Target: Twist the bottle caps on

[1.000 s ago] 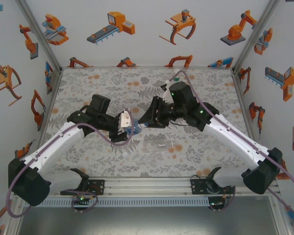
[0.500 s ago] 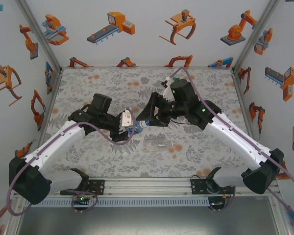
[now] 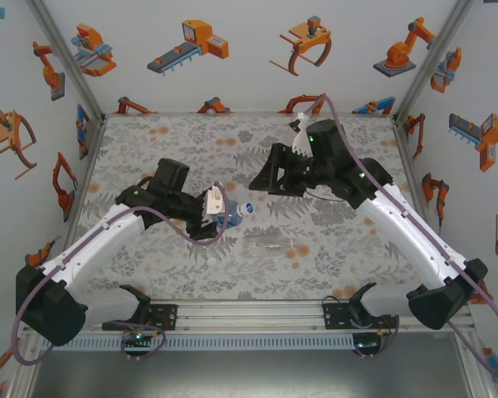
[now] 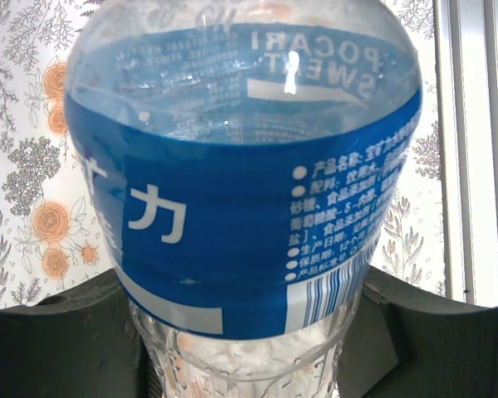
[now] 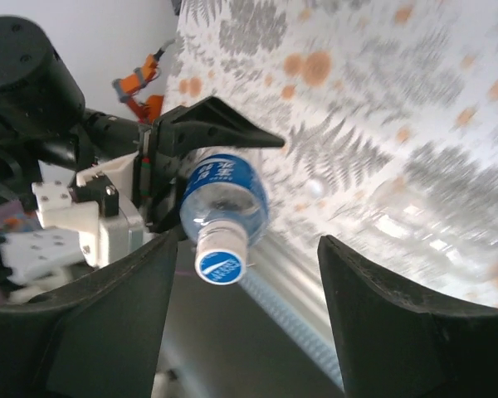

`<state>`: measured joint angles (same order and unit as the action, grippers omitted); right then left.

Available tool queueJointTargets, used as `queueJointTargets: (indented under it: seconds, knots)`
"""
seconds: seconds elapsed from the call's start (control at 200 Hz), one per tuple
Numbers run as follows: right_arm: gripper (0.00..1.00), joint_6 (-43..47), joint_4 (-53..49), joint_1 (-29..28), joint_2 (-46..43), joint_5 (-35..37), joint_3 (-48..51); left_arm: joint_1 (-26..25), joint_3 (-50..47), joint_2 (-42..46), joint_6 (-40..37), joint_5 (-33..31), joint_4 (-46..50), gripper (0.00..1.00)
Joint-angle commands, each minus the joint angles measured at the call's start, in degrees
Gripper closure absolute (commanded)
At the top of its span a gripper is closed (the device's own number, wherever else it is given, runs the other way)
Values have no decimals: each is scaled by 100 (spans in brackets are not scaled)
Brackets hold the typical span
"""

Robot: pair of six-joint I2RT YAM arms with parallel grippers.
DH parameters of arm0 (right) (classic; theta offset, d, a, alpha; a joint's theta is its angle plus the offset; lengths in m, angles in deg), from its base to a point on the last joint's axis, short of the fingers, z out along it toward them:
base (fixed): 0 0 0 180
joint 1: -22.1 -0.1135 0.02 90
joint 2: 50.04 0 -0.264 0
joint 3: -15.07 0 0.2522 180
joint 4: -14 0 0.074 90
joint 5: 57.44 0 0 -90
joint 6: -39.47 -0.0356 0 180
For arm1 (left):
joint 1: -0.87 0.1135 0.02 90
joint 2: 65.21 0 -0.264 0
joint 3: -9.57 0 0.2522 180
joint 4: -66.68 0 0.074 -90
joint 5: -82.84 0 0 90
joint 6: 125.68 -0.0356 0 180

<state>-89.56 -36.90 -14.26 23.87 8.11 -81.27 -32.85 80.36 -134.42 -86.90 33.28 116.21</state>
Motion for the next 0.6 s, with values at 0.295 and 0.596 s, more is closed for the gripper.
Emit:
queueJointTargets:
  seconds: [0.295, 0.596]
  knots:
    - [40, 7482, 1448, -12, -1058, -3087, 1094, -16, 172, 31, -50, 381, 73, 100]
    - [39, 8340, 1473, -273, -559, -3225, 1113, -21, 165, 28, -90, 438, 101, 100]
